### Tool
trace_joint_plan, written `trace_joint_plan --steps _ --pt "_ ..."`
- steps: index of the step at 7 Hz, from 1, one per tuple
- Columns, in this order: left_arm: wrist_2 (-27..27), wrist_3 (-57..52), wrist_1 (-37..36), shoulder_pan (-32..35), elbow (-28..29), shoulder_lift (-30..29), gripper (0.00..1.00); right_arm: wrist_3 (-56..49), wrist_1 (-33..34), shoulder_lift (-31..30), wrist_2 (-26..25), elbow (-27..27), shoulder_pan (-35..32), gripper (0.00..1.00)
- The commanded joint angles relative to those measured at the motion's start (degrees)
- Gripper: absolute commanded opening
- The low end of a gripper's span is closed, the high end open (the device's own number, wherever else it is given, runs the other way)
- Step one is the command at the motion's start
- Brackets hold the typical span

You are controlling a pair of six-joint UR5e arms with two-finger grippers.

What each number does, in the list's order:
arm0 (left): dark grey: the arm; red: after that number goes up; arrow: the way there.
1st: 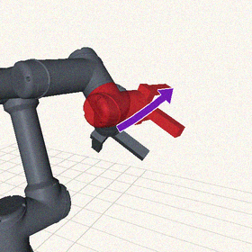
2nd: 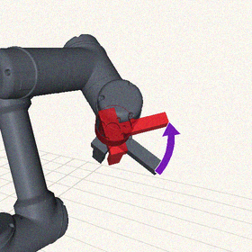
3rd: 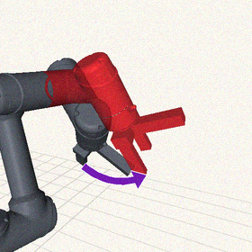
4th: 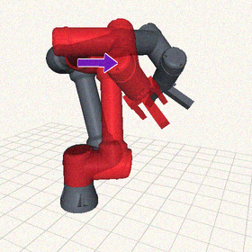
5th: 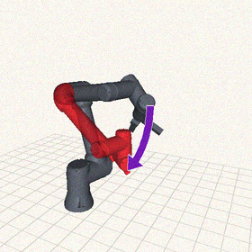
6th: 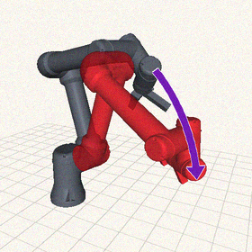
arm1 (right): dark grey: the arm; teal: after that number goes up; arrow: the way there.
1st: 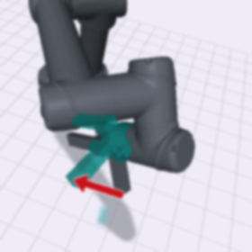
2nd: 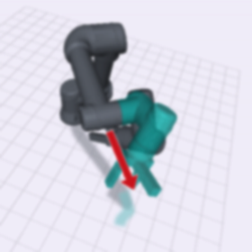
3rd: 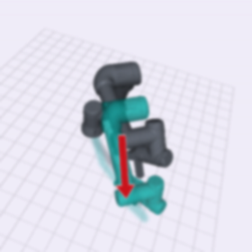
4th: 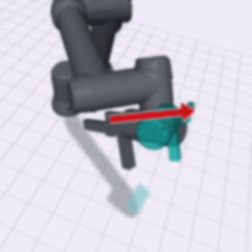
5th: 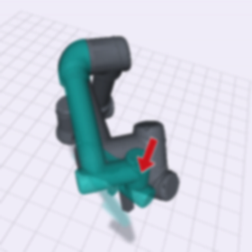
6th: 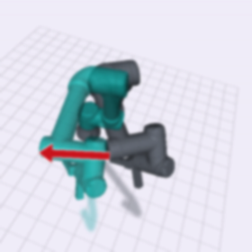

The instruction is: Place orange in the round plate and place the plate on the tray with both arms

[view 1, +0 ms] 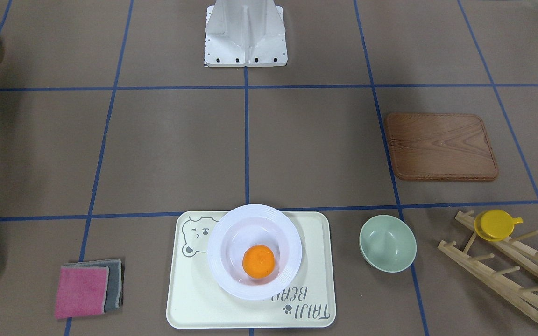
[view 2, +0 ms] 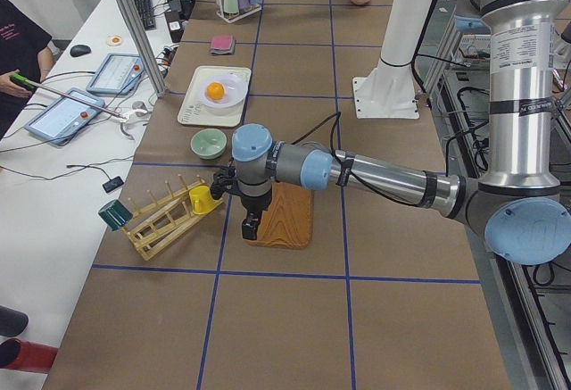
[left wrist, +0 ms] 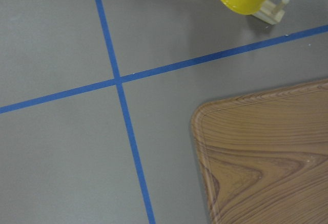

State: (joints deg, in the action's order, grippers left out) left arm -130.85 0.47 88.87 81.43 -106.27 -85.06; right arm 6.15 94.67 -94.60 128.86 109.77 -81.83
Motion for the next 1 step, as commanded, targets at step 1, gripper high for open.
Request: trace_joint_plan --steps 1 --pt "-0.1 -0.2 0.1 0.3 0.5 0.3 0.98 0.0 0.0 0.0 0.0 0.0 0.0 1.0"
